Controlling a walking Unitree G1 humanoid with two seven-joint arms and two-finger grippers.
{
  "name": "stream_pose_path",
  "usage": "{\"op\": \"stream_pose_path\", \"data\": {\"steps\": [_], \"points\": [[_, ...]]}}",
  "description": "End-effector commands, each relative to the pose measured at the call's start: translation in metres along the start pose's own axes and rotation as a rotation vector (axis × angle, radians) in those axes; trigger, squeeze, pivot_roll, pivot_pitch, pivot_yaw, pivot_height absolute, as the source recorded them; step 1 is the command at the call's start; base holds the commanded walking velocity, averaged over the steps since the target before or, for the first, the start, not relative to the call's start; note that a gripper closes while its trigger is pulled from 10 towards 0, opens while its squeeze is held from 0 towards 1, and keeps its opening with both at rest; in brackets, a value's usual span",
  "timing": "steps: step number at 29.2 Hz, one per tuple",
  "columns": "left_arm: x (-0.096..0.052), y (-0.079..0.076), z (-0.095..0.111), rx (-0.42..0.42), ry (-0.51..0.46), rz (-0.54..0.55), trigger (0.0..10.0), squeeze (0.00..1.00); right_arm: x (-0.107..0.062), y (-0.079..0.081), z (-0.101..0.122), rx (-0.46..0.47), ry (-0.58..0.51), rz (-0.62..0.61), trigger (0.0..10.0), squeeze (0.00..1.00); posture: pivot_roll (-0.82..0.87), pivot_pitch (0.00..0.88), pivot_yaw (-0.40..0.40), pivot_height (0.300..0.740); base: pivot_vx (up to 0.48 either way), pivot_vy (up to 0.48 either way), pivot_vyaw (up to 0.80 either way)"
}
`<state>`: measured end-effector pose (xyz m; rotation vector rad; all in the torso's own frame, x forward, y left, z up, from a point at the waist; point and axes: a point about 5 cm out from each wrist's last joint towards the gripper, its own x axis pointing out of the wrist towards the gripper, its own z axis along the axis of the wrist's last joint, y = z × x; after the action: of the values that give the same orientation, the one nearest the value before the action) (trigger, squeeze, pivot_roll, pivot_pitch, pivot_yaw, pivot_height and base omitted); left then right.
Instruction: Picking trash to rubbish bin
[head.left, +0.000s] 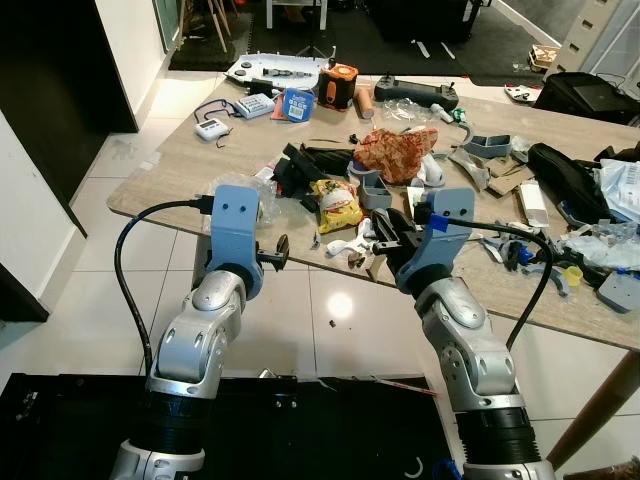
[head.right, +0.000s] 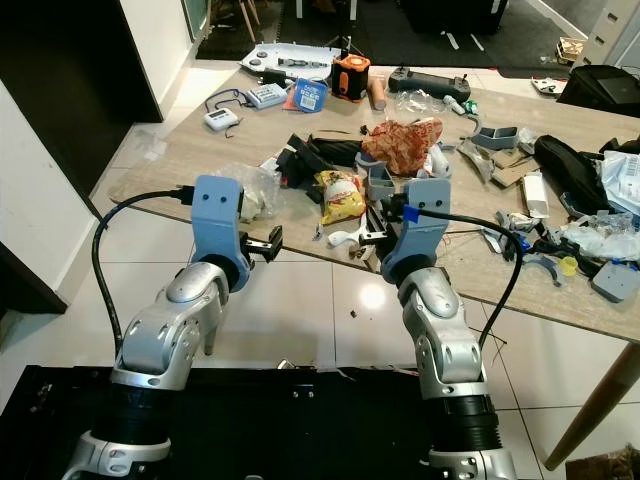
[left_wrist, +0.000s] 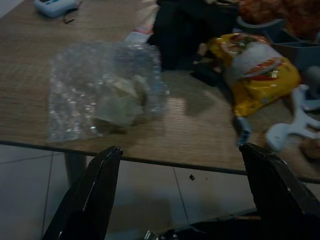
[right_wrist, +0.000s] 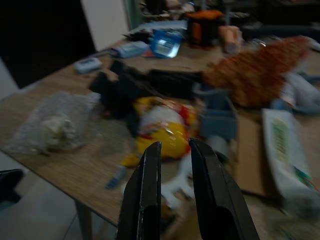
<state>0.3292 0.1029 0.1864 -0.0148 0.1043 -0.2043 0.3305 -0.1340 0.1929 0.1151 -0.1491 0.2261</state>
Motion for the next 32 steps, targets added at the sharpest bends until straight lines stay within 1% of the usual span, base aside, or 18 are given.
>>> {"op": "stream_pose_path", "data": {"steps": [1, 8, 14, 22, 24, 26, 32], "points": [[-0.002, -0.002, -0.002, 0.008, 0.002, -0.009, 10.0, 0.0, -0.003, -0.006, -0.002, 0.019, 0.014, -0.027, 10.0, 0.0, 0.0, 0.118, 0.005, 0.74, 0.0, 0.0, -0.8], [-0.002, -0.001, -0.004, -0.013, 0.005, 0.002, 10.0, 0.0, -0.004, -0.014, -0.001, 0.012, 0.007, -0.079, 10.0, 0.0, 0.0, 0.119, 0.009, 0.74, 0.0, 0.0, -0.8], [-0.001, -0.001, -0.005, -0.037, 0.015, -0.002, 10.0, 0.0, -0.005, -0.017, -0.001, 0.007, 0.012, -0.102, 10.0, 0.0, 0.0, 0.119, 0.009, 0.74, 0.0, 0.0, -0.8], [-0.001, 0.001, -0.003, -0.039, -0.002, 0.013, 10.0, 0.0, -0.005, -0.022, -0.001, 0.009, 0.017, -0.137, 10.0, 0.0, -0.01, 0.104, 0.007, 0.74, 0.0, 0.0, -0.8], [-0.001, 0.001, -0.003, -0.042, -0.008, 0.015, 10.0, 0.0, -0.005, -0.023, 0.001, -0.019, 0.009, -0.138, 10.0, 0.0, -0.01, 0.104, 0.007, 0.74, 0.0, 0.0, -0.58], [-0.001, 0.004, -0.001, -0.051, -0.019, 0.029, 10.0, 0.0, -0.005, -0.02, 0.0, -0.01, 0.013, -0.123, 10.0, 0.0, -0.01, 0.104, 0.007, 0.74, 0.0, 0.0, 0.0], [-0.001, 0.006, 0.003, -0.061, -0.054, 0.043, 10.0, 0.0, -0.004, -0.017, 0.0, -0.008, 0.008, -0.105, 10.0, 0.0, -0.01, 0.097, 0.006, 0.74, 0.0, 0.0, 0.0]]}}
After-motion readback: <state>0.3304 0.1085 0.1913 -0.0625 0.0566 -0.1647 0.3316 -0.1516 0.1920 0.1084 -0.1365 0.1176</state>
